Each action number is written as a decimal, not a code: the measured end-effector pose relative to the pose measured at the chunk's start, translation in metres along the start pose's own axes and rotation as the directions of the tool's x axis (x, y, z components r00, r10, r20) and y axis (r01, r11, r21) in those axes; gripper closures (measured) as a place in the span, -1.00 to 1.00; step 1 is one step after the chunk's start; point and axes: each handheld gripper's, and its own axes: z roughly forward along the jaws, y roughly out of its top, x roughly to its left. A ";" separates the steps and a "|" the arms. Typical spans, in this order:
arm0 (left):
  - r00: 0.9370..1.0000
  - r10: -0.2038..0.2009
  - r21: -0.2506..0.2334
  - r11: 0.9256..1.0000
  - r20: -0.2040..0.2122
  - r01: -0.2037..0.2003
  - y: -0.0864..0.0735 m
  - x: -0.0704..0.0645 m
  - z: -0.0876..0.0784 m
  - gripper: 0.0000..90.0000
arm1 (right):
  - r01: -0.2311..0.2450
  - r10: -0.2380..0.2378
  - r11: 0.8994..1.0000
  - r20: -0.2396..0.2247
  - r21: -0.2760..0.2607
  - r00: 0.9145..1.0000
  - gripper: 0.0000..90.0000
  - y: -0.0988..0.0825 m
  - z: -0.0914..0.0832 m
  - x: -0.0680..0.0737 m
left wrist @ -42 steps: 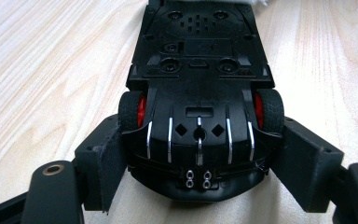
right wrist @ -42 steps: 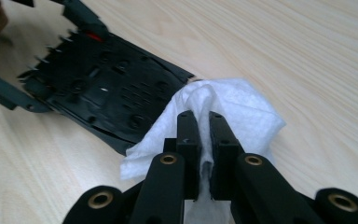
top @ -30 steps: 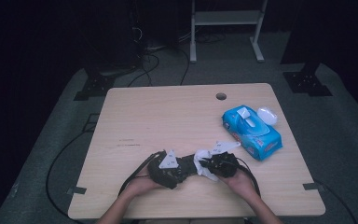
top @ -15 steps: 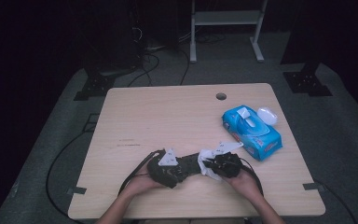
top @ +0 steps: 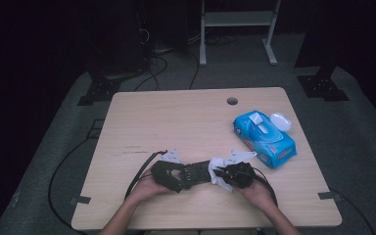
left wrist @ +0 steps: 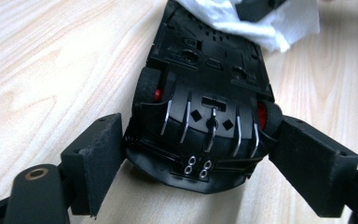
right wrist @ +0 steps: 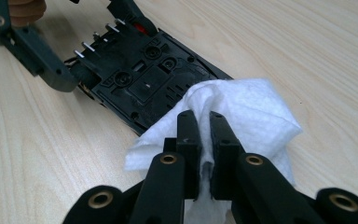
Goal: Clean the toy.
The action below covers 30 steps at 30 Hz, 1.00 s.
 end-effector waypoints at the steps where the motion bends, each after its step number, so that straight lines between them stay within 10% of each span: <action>1: 1.000 -0.019 -0.008 1.000 0.010 0.019 0.000 0.001 0.000 -0.63 | 0.007 -0.007 1.000 -0.001 -0.003 1.000 0.87 -0.001 0.000 0.000; 14: 0.995 -0.086 -0.025 0.996 0.051 0.087 -0.002 0.010 -0.011 -0.64 | 0.030 -0.030 1.000 -0.004 0.000 1.000 0.88 -0.001 -0.001 0.002; 24: 0.970 -0.235 -0.018 0.972 0.063 0.236 0.001 0.022 -0.006 -0.63 | 0.058 -0.058 0.998 0.010 -0.013 0.998 0.88 -0.003 -0.001 0.005; 30: 0.959 -0.259 0.009 0.966 0.115 0.260 0.000 0.022 -0.003 -0.38 | 0.073 -0.073 0.997 0.021 -0.016 0.997 0.88 -0.005 -0.003 0.010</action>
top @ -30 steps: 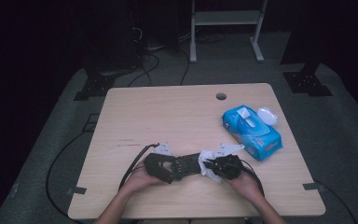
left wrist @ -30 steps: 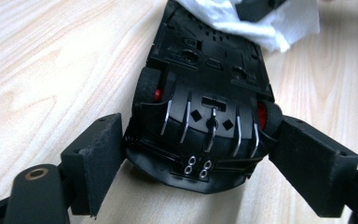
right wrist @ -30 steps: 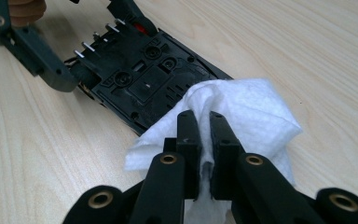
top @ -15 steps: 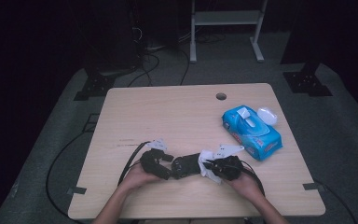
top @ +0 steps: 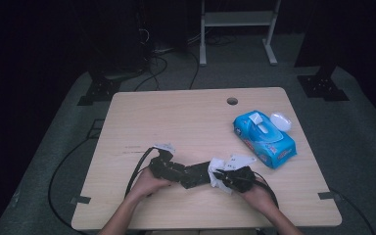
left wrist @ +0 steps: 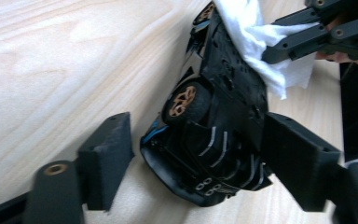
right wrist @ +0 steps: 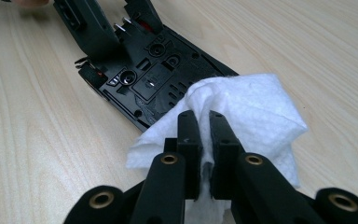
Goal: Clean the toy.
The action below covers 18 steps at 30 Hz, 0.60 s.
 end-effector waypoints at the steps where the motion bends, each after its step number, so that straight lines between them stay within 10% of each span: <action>1: 1.000 -0.010 0.000 1.000 0.007 0.010 0.000 0.000 0.000 -0.33 | 0.001 -0.001 1.000 0.003 -0.002 1.000 0.88 0.000 0.000 0.001; 11: 0.998 -0.026 0.009 1.000 0.051 0.026 -0.002 -0.001 0.004 -0.29 | 0.017 -0.016 1.000 0.026 -0.009 1.000 0.88 -0.004 -0.003 0.005; 18: 0.996 0.084 0.036 0.996 0.033 -0.085 -0.002 -0.019 0.004 -0.17 | -0.015 0.015 1.000 0.010 -0.005 1.000 0.88 -0.005 -0.009 -0.005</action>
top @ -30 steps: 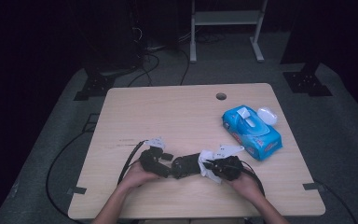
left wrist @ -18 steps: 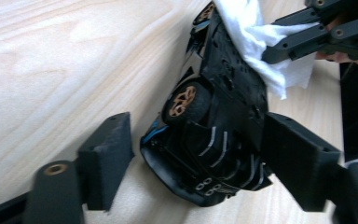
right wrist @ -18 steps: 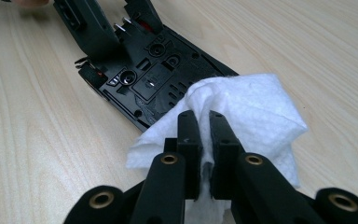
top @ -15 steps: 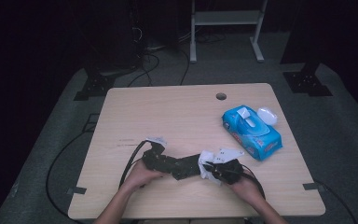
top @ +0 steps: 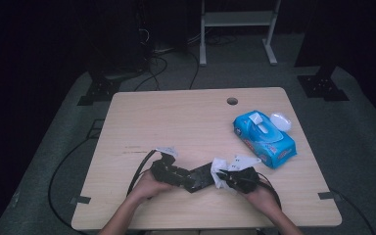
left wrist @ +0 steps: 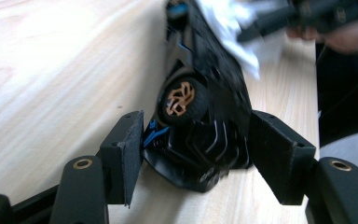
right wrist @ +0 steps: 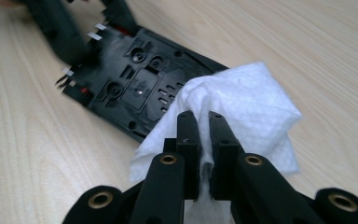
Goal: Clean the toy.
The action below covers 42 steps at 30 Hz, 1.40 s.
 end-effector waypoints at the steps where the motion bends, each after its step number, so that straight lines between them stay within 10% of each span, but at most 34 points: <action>1: 0.999 0.031 0.024 0.999 -0.014 -0.031 0.000 -0.004 0.003 -0.18 | -0.006 0.006 1.000 -0.001 -0.001 1.000 0.87 -0.001 -0.001 -0.003; 7: 0.983 0.143 0.066 0.989 -0.114 -0.136 0.001 -0.016 0.016 -0.10 | 0.005 -0.004 1.000 -0.029 0.026 1.000 0.86 -0.005 0.000 -0.005; 16: 0.993 0.097 0.040 0.995 -0.072 -0.094 0.000 -0.009 0.014 -0.12 | -0.002 0.002 1.000 0.030 -0.020 1.000 0.84 0.015 -0.009 -0.022; 21: 0.997 0.061 0.028 0.998 -0.048 -0.059 0.000 -0.007 0.013 -0.20 | -0.040 0.036 0.998 0.069 0.043 0.997 0.84 0.019 0.006 -0.043; 35: 0.999 -0.030 -0.018 0.999 -0.021 0.030 0.001 -0.002 0.013 -0.57 | -0.028 0.028 0.995 0.003 0.093 1.000 0.86 0.014 0.011 -0.028; 42: 0.997 -0.065 -0.026 0.998 -0.052 0.063 0.001 0.003 0.009 -0.60 | -0.034 0.046 0.993 -0.112 0.111 0.993 0.87 0.012 0.008 -0.009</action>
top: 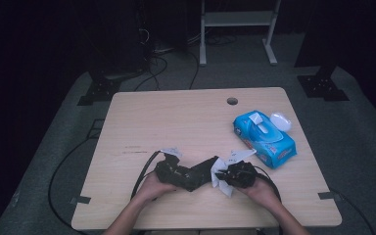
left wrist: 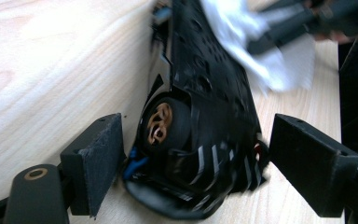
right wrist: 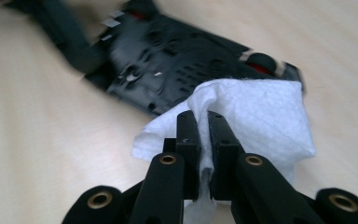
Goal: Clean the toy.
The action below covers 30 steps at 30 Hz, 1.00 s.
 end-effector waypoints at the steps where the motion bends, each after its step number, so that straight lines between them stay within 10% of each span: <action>1: 1.000 0.002 0.000 1.000 0.003 -0.002 0.000 0.001 -0.001 -0.59 | 0.008 -0.008 1.000 -0.023 0.011 1.000 0.87 0.001 -0.001 0.001; 7: 1.000 0.000 0.000 1.000 0.020 0.000 -0.001 0.004 -0.002 -0.53 | -0.038 0.038 0.995 -0.002 -0.088 0.999 0.87 0.017 -0.016 -0.019; 13: 1.000 -0.002 0.003 1.000 0.019 0.002 0.000 0.004 -0.002 -0.50 | -0.022 0.022 1.000 -0.007 -0.001 1.000 0.86 0.012 -0.002 -0.031; 30: 0.988 0.128 0.009 0.992 -0.081 -0.128 0.000 -0.015 0.000 -0.47 | 0.005 -0.005 0.999 -0.015 -0.035 1.000 0.75 0.005 -0.011 -0.032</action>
